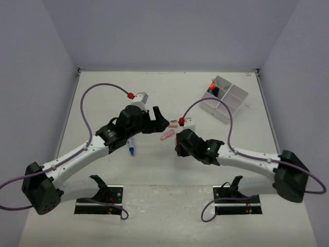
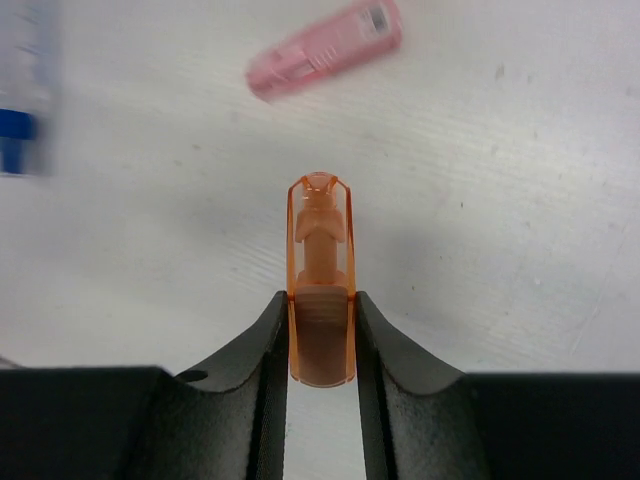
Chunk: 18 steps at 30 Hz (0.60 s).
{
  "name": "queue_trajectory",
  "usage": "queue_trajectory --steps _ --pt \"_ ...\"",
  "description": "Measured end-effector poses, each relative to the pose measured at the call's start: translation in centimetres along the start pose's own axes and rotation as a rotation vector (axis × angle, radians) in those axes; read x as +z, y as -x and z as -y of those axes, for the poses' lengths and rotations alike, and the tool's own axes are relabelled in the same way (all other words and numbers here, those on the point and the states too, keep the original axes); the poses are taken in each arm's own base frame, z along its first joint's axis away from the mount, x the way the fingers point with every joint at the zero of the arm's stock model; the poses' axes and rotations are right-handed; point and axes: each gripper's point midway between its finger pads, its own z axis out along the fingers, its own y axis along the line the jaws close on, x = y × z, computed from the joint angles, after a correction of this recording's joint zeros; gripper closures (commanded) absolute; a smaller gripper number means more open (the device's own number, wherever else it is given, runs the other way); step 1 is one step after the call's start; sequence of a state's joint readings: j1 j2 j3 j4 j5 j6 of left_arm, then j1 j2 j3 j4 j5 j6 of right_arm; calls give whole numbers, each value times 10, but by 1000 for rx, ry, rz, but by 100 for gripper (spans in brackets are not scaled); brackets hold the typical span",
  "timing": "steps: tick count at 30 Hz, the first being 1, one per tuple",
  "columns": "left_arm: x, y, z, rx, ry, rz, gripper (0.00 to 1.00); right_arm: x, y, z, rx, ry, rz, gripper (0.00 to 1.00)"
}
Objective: Sort the stationery into containers
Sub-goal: Pick up the stationery from the center of the board.
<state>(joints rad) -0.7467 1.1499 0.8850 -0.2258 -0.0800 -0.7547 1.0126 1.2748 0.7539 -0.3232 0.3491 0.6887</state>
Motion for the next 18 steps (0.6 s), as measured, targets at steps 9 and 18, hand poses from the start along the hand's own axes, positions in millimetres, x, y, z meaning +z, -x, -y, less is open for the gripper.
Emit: queue_trajectory --steps 9,18 --pt "42 -53 78 -120 -380 -290 24 -71 61 -1 -27 189 342 100" --pt "45 -66 107 -153 -488 -370 100 -80 68 14 -50 139 387 100"
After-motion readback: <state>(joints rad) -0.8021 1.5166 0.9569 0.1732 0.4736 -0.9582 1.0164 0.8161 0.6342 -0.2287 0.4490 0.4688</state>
